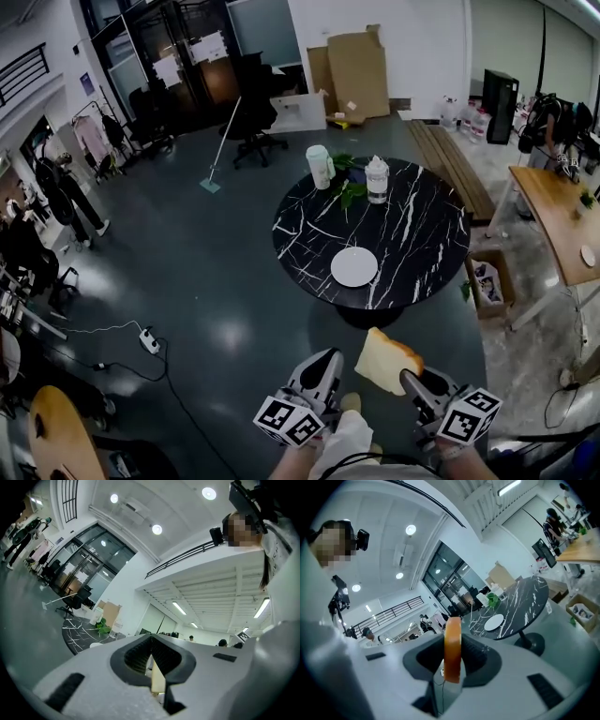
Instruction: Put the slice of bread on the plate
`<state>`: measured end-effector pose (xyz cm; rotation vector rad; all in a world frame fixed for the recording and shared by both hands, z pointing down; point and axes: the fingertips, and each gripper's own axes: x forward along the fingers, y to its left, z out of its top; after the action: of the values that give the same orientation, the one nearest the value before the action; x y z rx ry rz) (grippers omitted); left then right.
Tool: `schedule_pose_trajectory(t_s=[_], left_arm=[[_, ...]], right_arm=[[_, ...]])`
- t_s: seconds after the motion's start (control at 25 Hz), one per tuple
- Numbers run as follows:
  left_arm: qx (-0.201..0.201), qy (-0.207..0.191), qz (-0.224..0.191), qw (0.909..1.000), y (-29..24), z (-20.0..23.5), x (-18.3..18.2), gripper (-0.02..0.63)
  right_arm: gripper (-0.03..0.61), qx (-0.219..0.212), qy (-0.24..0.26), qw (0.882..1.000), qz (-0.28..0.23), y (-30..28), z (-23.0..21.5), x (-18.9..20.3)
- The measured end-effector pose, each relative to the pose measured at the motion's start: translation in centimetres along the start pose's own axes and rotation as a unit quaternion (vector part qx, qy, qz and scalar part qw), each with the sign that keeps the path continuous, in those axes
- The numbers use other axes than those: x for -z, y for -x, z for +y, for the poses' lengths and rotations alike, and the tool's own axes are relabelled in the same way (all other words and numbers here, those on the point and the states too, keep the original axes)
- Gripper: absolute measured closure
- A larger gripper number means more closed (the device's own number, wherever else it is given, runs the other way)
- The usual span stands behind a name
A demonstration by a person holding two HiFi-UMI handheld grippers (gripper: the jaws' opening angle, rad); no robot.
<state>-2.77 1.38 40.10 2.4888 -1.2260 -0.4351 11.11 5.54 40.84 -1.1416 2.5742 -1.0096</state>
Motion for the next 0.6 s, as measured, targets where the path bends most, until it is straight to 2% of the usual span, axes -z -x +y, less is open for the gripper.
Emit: schedule_pose_trajectory(t_s=[0.6], left_arm=[[0.001,0.012,0.005,0.9999,-7.8,7.0,-2.3,0.606]], right_arm=[[0.489,0.001,-0.003,1.0,0.012,-8.7,-3.6,-4.2]])
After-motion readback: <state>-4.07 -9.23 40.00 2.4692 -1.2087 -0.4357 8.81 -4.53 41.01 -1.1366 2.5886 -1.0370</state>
